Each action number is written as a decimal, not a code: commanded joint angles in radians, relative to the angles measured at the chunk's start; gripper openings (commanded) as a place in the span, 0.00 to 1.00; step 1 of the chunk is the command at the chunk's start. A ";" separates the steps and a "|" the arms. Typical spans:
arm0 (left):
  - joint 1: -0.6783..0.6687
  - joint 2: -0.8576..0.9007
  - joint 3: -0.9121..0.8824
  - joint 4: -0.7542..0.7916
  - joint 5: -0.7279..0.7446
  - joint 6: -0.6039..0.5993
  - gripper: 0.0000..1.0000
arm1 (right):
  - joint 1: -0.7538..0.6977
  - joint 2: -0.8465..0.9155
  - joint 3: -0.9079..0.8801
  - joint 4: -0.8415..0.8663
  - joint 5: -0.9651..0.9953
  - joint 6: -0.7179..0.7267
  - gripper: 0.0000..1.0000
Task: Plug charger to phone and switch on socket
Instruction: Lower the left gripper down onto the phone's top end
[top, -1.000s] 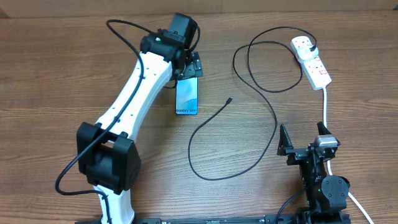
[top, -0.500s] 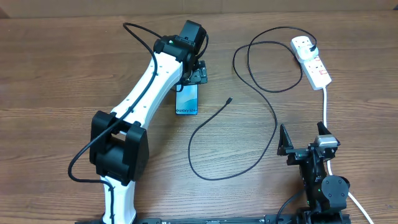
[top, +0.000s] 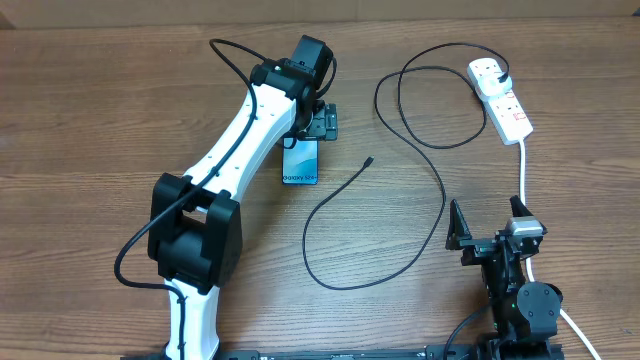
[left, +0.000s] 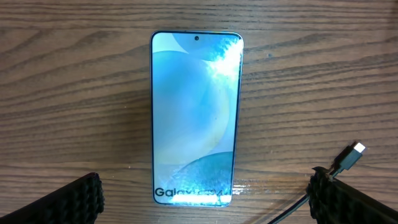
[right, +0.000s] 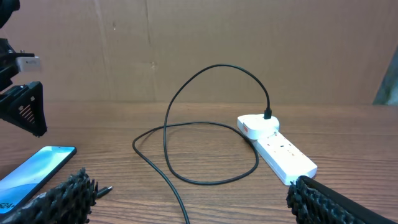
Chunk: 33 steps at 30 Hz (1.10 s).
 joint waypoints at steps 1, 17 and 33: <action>0.002 0.018 0.025 0.013 0.009 0.014 1.00 | 0.004 -0.008 -0.011 0.005 0.000 -0.002 1.00; 0.001 0.056 0.025 0.025 -0.018 -0.116 1.00 | 0.004 -0.008 -0.011 0.005 0.000 -0.002 1.00; 0.007 0.130 0.025 0.051 -0.010 0.011 1.00 | 0.004 -0.008 -0.011 0.005 0.000 -0.001 1.00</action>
